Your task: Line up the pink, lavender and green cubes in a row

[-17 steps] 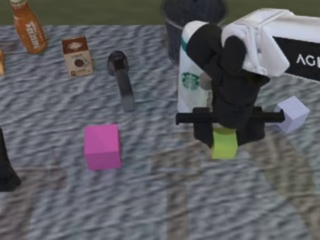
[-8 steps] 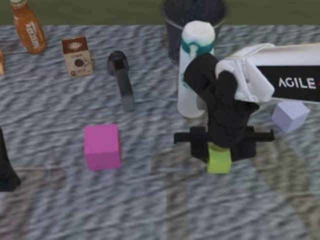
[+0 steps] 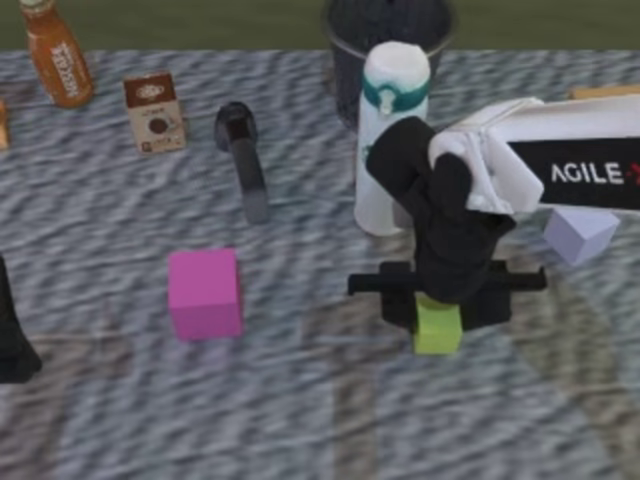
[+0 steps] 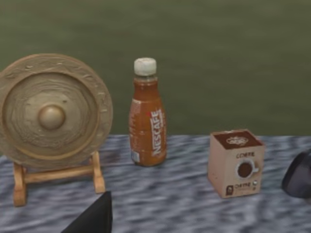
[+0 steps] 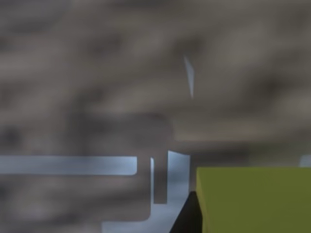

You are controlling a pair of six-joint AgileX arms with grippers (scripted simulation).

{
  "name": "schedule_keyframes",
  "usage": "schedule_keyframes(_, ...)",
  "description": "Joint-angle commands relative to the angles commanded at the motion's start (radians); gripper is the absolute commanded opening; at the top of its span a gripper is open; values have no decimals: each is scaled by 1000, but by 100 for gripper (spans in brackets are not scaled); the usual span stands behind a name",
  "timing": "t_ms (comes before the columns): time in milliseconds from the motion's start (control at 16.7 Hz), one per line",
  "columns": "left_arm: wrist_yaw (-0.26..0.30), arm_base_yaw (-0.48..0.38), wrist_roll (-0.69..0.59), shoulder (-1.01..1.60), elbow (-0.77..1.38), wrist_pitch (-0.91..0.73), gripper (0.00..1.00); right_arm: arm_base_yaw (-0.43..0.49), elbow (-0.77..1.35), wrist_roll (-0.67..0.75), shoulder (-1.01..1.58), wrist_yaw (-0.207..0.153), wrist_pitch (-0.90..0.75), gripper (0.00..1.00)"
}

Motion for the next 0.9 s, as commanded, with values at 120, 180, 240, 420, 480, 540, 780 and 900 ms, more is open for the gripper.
schedule_keyframes(120,0,0,0,0,0,0,100,0,0,0,0,0,0,38)
schedule_keyframes(180,0,0,0,0,0,0,100,0,0,0,0,0,0,45)
schedule_keyframes(240,0,0,0,0,0,0,100,0,0,0,0,0,0,53)
schedule_keyframes(420,0,0,0,0,0,0,100,0,0,0,0,0,0,75)
schedule_keyframes(480,0,0,0,0,0,0,100,0,0,0,0,0,0,83)
schedule_keyframes(540,0,0,0,0,0,0,100,0,0,0,0,0,0,90)
schedule_keyframes(780,0,0,0,0,0,0,100,0,0,0,0,0,0,100)
schedule_keyframes(900,0,0,0,0,0,0,100,0,0,0,0,0,0,100)
